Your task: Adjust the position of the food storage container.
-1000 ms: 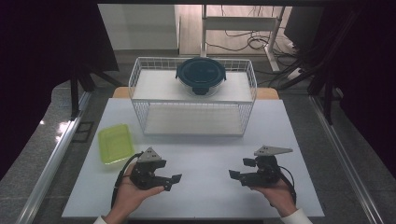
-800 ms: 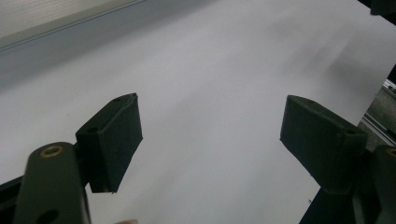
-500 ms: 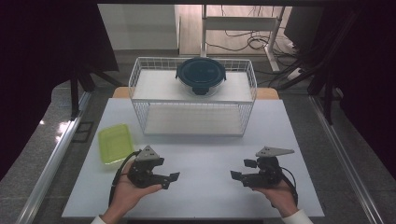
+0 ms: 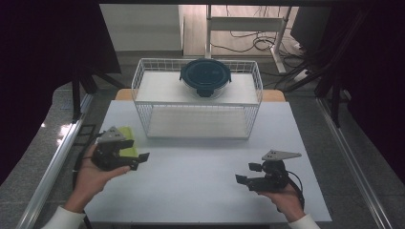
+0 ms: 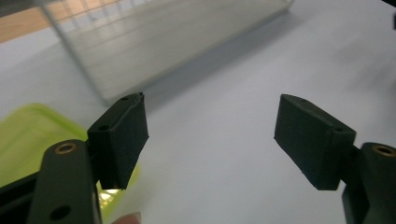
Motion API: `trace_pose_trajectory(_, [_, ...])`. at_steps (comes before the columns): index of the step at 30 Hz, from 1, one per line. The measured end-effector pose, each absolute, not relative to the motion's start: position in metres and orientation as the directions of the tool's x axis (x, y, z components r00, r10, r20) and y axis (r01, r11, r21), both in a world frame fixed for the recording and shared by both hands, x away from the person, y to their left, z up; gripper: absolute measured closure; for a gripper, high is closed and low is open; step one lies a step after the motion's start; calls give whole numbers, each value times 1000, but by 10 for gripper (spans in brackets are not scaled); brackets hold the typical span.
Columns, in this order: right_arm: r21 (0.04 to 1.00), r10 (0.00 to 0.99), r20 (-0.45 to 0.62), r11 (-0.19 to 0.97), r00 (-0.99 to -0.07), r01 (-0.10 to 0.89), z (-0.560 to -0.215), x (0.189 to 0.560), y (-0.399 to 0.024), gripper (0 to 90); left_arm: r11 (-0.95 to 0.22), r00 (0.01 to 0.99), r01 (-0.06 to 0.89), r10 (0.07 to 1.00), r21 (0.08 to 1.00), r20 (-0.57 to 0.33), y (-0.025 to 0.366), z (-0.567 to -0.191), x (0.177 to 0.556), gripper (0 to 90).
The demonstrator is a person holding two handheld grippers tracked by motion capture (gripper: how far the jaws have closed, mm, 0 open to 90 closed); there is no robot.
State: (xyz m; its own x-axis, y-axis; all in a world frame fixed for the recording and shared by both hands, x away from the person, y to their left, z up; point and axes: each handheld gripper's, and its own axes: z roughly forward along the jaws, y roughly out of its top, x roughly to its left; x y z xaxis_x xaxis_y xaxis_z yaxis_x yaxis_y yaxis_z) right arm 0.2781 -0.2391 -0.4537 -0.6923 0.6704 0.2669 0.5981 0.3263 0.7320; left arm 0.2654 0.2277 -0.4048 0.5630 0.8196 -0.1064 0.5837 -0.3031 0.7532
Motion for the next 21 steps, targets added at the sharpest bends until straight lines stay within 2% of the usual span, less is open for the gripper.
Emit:
trace_pose_trajectory(9, [713,687,270,327,-674,620,-458,280,-239,226,-265,470,639,878,722,-93,279,-413,315,341])
trace_pose_trajectory(18, [708,695,266,330,-668,625,-461,281,-240,227,-273,437,685,896,676,-81,304,-430,349,401])
trace_pose_trajectory(21, [703,697,265,332,-666,628,-462,281,-240,227,-281,435,689,897,668,-72,310,-433,356,449])
